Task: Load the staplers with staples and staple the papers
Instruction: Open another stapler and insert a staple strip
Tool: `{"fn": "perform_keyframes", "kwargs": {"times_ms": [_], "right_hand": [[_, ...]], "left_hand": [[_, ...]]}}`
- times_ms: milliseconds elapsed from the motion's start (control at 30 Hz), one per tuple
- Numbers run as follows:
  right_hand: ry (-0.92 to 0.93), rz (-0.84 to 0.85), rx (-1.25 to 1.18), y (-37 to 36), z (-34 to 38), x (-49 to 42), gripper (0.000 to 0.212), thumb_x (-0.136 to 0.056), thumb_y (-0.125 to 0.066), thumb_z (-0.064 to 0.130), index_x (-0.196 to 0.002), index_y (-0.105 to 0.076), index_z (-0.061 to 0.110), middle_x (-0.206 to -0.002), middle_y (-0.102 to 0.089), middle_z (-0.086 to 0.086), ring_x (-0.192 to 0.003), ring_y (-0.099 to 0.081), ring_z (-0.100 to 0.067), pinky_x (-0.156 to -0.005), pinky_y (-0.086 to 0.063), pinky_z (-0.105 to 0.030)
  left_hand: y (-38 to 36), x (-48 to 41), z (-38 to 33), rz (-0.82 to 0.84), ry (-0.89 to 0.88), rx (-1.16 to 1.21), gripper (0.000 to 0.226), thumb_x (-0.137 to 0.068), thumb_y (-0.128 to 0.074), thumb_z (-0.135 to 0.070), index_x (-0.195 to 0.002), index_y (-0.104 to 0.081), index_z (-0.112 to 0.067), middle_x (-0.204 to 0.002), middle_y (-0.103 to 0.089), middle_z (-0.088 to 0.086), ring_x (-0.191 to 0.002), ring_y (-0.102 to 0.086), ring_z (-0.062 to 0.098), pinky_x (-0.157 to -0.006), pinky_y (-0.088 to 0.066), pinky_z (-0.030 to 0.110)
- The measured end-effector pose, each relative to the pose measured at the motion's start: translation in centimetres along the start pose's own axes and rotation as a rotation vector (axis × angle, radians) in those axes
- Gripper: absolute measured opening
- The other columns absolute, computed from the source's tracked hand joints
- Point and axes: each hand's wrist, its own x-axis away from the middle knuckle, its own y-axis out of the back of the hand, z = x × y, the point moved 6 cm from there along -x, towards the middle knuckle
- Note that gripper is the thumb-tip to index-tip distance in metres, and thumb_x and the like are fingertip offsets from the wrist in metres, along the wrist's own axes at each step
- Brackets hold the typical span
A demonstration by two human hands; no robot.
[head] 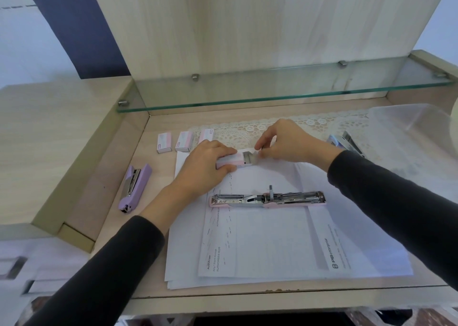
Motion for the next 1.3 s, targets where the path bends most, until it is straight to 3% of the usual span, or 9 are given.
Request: {"fn": "perform_keyframes", "kwargs": {"times_ms": [133,300,467,633,800,933,1100,1233,1300], "right_hand": [[0.040,0.034,0.040,-1.0,0.3,0.0,0.031,-0.067,-0.078,0.019,-0.097,-0.070,0.013,-0.082,-0.063,0.002,-0.061,-0.047,0.002,-0.052,-0.037,-0.002],[0.093,-0.027,0.064,-1.5,0.7,-0.2,0.023,-0.071,-0.073,0.014,-0.093,-0.072,0.012,-0.080,-0.062,0.001,-0.062,-0.045,-0.001,-0.061,-0.040,-0.021],[0.153,-0.069,0.053,-1.9,1.2,0.1,0.016,-0.076,-0.068,0.015,-0.091,-0.072,0.011,-0.076,-0.059,0.002,-0.059,-0.043,0.002,-0.060,-0.031,-0.007],[0.130,-0.074,0.018,-2.3,1.2,-0.1,0.021,-0.074,-0.070,0.009,-0.094,-0.070,0.007,-0.073,-0.059,0.000,-0.056,-0.044,0.001,-0.058,-0.035,-0.008],[0.131,-0.081,-0.094,-2.2,1.0,0.2,0.010,-0.070,-0.067,0.001,-0.070,-0.063,0.010,-0.063,-0.057,-0.003,-0.054,-0.045,-0.004,-0.052,-0.037,-0.007],[0.103,-0.056,-0.086,-1.9,0.6,0.3,0.003,-0.072,-0.070,0.003,-0.069,-0.069,0.003,-0.059,-0.058,0.002,-0.049,-0.049,-0.001,-0.050,-0.040,-0.006],[0.012,-0.111,-0.051,-1.0,-0.5,-0.1,0.014,-0.080,-0.065,0.010,-0.074,-0.071,-0.001,-0.058,-0.060,0.001,-0.046,-0.048,0.016,-0.048,-0.036,0.000],[-0.059,-0.096,-0.026,-1.1,-0.6,-0.2,0.034,-0.080,-0.067,0.026,-0.064,-0.068,-0.004,-0.048,-0.053,-0.006,-0.036,-0.044,0.002,-0.042,-0.034,-0.004],[-0.054,-0.073,-0.024,-1.5,0.0,-0.1,0.034,-0.078,-0.069,0.029,-0.061,-0.068,-0.001,-0.043,-0.048,-0.001,-0.034,-0.042,-0.002,-0.040,-0.033,-0.007]], "left_hand": [[0.0,0.0,0.0,0.000,-0.003,-0.009,0.035,-0.084,-0.064,-0.025,-0.118,-0.061,-0.017,-0.115,-0.060,0.001,-0.108,-0.046,0.018,-0.085,-0.025,0.014],[0.0,-0.1,0.0,-0.006,-0.001,-0.003,0.034,-0.084,-0.065,-0.023,-0.118,-0.061,-0.016,-0.115,-0.060,0.002,-0.108,-0.046,0.019,-0.085,-0.024,0.012],[-0.2,-0.1,0.0,-0.014,-0.003,-0.013,0.035,-0.085,-0.064,-0.023,-0.118,-0.061,-0.016,-0.115,-0.060,0.002,-0.108,-0.046,0.020,-0.086,-0.025,0.015],[-0.3,-0.1,0.1,-0.015,0.004,-0.009,0.036,-0.085,-0.064,-0.024,-0.119,-0.060,-0.016,-0.115,-0.060,0.002,-0.109,-0.046,0.020,-0.087,-0.027,0.019],[-0.2,0.0,0.2,-0.017,0.007,0.007,0.035,-0.085,-0.064,-0.025,-0.119,-0.061,-0.017,-0.114,-0.060,0.001,-0.108,-0.046,0.019,-0.088,-0.029,0.021],[-0.1,0.1,0.2,-0.024,-0.006,0.003,0.036,-0.084,-0.064,-0.025,-0.119,-0.061,-0.016,-0.114,-0.061,0.002,-0.107,-0.047,0.020,-0.084,-0.026,0.015],[0.0,0.2,0.4,-0.041,-0.005,0.016,0.036,-0.083,-0.066,-0.022,-0.117,-0.062,-0.014,-0.111,-0.062,0.003,-0.106,-0.049,0.021,-0.085,-0.028,0.016],[0.0,0.3,0.3,-0.059,-0.011,0.017,0.035,-0.082,-0.067,-0.021,-0.116,-0.063,-0.012,-0.109,-0.062,0.005,-0.104,-0.050,0.022,-0.085,-0.027,0.016],[0.0,0.3,0.2,-0.065,-0.018,0.013,0.035,-0.082,-0.068,-0.020,-0.115,-0.063,-0.012,-0.109,-0.062,0.005,-0.104,-0.050,0.022,-0.084,-0.026,0.015]]}}
